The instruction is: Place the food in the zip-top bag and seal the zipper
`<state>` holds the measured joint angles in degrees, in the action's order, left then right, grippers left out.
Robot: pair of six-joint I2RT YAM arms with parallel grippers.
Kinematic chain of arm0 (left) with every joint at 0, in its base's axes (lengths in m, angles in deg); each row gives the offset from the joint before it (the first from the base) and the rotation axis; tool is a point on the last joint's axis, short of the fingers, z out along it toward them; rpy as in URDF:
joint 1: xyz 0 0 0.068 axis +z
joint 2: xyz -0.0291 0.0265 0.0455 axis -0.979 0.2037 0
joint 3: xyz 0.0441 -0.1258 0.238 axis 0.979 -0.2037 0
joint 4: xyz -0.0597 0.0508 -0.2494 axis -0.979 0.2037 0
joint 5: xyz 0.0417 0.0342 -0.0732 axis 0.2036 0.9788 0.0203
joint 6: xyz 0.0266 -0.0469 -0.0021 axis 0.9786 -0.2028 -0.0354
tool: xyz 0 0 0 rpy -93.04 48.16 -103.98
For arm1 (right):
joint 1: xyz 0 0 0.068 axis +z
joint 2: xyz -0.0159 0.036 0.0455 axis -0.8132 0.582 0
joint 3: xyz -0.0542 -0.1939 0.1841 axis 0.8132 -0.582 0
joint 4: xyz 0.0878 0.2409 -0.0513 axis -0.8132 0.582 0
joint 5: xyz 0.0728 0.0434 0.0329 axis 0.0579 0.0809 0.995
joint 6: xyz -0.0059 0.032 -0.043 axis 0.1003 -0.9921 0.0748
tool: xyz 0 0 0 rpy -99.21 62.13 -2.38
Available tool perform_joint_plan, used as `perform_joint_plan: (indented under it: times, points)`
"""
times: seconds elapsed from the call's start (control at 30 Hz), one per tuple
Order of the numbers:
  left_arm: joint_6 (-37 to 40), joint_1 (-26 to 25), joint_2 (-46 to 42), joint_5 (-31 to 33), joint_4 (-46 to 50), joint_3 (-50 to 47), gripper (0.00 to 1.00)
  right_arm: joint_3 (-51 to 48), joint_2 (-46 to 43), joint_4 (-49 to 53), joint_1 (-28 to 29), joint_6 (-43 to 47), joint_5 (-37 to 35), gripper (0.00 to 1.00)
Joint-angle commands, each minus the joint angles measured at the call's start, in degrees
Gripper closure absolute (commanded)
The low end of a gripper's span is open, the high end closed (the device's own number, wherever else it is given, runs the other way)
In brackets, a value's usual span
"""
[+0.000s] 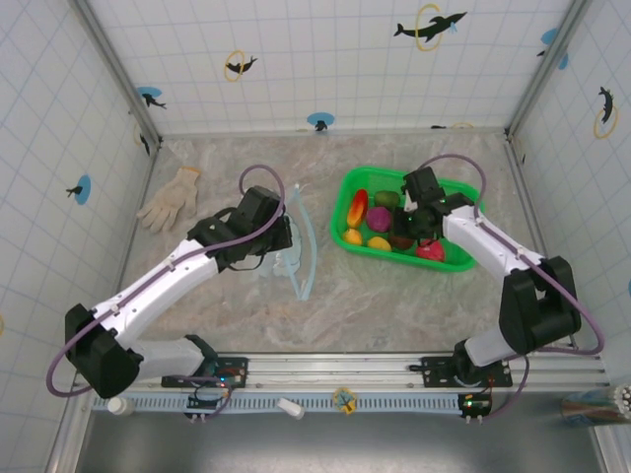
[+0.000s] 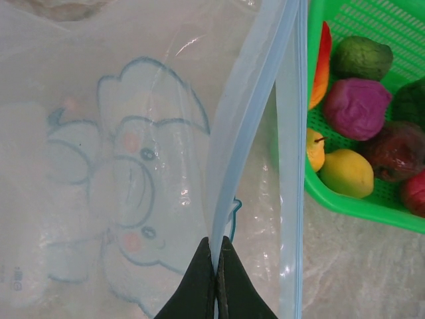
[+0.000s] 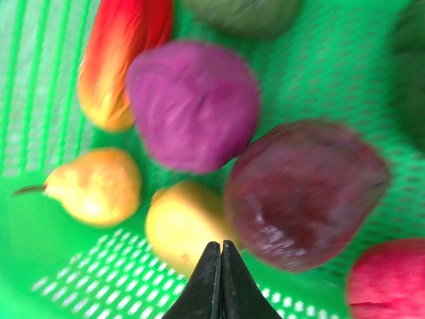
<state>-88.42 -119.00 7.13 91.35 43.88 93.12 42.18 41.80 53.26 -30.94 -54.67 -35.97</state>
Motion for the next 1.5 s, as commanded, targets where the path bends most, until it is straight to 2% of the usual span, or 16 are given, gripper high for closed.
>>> perform_joint_plan:
  times: [0.0, 0.13, 0.37, 0.6, 0.63, 0.7, 0.8, 0.9, 1.0, 1.1, 1.2, 1.33, 1.47]
  points:
    - [1.2, 0.6, 1.4, -4.3, -2.7, 2.3, 1.0, -1.4, 1.3, 1.3, 1.3, 1.3, 8.0, 0.94]
    - [2.0, 0.7, 2.3, -7.0, -3.6, 2.6, 1.0, -3.4, 2.5, 2.1, 1.8, 0.5, 10.3, 1.0]
    - [1.8, 1.5, 2.5, -6.9, -3.3, 2.5, 1.0, -8.8, -1.3, 2.9, 4.4, 0.4, 13.8, 0.99]
    - [-0.1, 1.6, 1.3, -5.6, -3.0, 1.7, 1.0, -12.5, -6.6, 5.4, 9.2, -1.8, 14.1, 0.96]
    - [-0.3, 1.6, 1.2, -5.8, -3.2, 1.2, 1.0, -13.0, -7.6, 5.4, 9.6, -2.4, 14.2, 0.94]
    - [-0.6, 1.7, 1.2, -6.5, -3.3, 0.5, 1.0, -12.9, -9.7, 5.2, 9.6, -3.3, 13.8, 0.85]
    - [-0.9, 1.7, 1.7, -7.1, -2.5, 0.4, 1.0, -9.2, -11.0, 6.7, 9.0, -3.1, 10.5, 0.74]
    - [-0.6, 1.7, 2.0, -6.9, -1.4, 1.4, 1.0, -4.7, -9.9, 9.0, 9.2, -2.0, 5.3, 0.63]
    - [-0.9, 1.7, 1.4, -7.2, -0.9, 1.4, 1.0, -1.0, -7.6, 10.3, 8.8, -0.9, 1.2, 0.48]
    - [-1.0, 1.7, -0.2, -8.1, -0.9, 0.4, 1.0, 2.4, -5.7, 10.2, 7.6, -1.6, -2.1, 0.39]
    - [-0.2, 1.7, -1.7, -7.4, -0.3, -0.2, 1.0, 4.4, -4.0, 9.1, 6.3, -1.5, -6.2, 0.36]
    - [-0.3, 1.7, -3.1, -7.5, -0.2, -1.1, 1.0, 7.4, -0.3, 11.3, 3.3, -0.6, -7.7, 0.35]
    - [-1.0, 1.7, -4.8, -9.5, -2.2, -2.8, 1.0, 9.4, 3.4, 12.0, 3.9, 0.6, -1.0, 0.28]
